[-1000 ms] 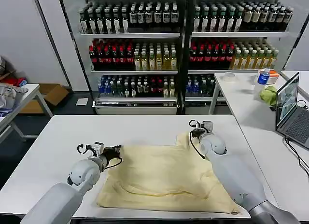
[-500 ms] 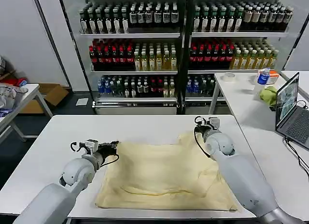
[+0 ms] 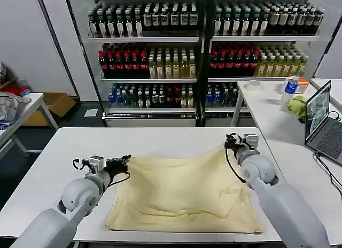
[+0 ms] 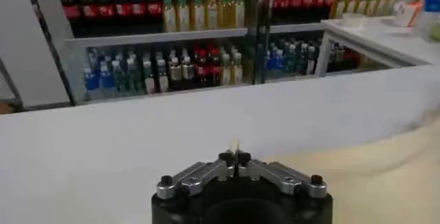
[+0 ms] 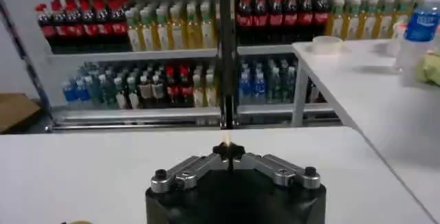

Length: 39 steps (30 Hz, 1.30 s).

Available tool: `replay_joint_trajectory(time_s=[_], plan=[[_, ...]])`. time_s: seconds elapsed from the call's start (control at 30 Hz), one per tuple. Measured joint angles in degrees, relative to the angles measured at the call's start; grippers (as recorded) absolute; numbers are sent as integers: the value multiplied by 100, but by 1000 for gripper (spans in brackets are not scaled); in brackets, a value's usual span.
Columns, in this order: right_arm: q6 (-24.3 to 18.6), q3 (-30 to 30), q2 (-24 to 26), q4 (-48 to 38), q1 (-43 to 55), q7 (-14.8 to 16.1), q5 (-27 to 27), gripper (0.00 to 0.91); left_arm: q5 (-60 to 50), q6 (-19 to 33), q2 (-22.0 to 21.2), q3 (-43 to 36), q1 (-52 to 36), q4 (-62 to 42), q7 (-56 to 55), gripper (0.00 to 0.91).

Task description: Fold and organize the clothes.

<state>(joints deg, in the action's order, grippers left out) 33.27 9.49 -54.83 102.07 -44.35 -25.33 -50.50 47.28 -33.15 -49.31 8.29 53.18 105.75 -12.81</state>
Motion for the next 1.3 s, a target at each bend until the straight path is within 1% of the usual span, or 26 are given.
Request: replay_joint_trajectory(time_s=[0.33, 0.6, 0.87, 1.3], plan=[[0, 648, 438, 1000, -1050, 41, -100, 0, 62, -1, 166, 339, 566, 537, 21, 10], [0, 1218, 686, 1630, -1873, 78, -121, 0, 63, -1, 245, 694, 1167, 993, 73, 10], [0, 1737, 849, 2174, -2607, 69, -160, 0, 86, -2, 325, 1067, 1769, 1387, 146, 10], [3, 2292, 1009, 2749, -3664, 95, -158, 0, 85, -4, 373, 1464, 2537, 1797, 172, 10]])
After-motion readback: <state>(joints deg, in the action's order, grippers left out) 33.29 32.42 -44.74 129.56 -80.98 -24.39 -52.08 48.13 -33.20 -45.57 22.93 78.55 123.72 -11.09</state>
